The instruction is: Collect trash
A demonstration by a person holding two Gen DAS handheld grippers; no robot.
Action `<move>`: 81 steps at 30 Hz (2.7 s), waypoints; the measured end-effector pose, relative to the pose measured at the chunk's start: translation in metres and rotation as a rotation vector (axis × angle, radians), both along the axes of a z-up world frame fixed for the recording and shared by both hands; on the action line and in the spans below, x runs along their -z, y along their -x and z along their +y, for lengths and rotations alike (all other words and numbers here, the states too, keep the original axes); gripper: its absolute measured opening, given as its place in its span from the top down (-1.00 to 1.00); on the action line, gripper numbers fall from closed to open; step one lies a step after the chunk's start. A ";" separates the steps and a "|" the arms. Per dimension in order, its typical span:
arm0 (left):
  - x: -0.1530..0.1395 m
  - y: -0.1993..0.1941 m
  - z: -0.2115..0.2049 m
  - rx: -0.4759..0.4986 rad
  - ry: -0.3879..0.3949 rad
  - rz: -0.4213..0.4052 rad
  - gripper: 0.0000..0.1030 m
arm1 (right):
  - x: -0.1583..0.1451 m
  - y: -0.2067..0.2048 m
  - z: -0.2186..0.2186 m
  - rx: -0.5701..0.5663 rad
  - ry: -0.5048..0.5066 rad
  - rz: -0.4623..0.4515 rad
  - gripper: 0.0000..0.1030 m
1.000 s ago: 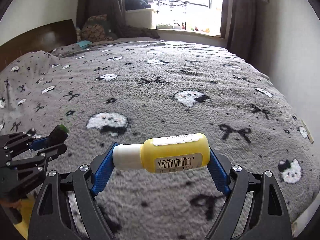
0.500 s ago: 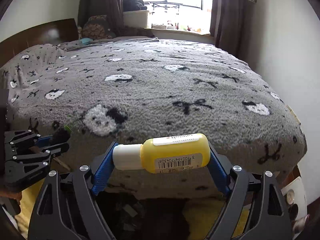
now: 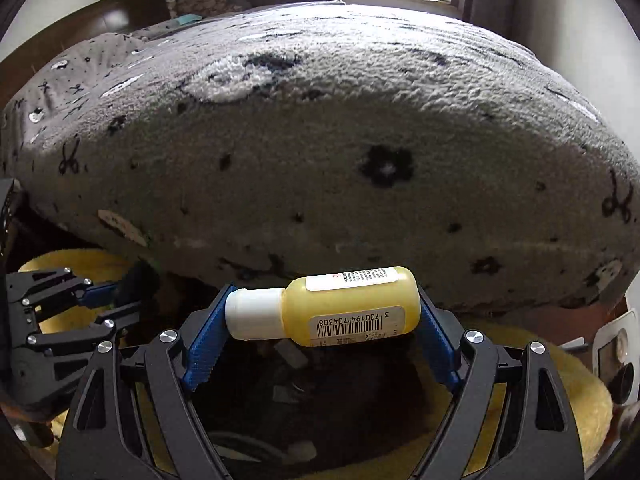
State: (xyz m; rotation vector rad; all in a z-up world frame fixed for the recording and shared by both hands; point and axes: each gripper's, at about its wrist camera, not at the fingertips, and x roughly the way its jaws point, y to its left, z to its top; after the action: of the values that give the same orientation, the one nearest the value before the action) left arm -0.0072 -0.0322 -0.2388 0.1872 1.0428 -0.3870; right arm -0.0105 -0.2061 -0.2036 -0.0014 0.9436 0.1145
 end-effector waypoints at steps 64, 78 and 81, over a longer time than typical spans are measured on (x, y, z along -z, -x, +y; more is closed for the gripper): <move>-0.092 -0.022 0.020 -0.076 0.054 -0.208 -0.84 | -0.084 -0.005 -0.042 0.078 -0.002 -0.188 -0.93; -0.242 -0.010 0.025 -0.136 0.144 -0.612 -0.84 | -0.225 0.012 -0.062 0.168 0.025 -0.560 -0.93; -0.263 -0.003 0.024 -0.140 0.151 -0.669 -0.84 | -0.245 0.018 -0.062 0.195 0.030 -0.611 -0.93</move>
State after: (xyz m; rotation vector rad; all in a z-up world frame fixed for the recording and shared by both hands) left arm -0.0042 -0.0083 0.0247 0.0950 0.3623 -0.2455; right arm -0.0286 -0.2686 0.0415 0.0266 0.3313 -0.0798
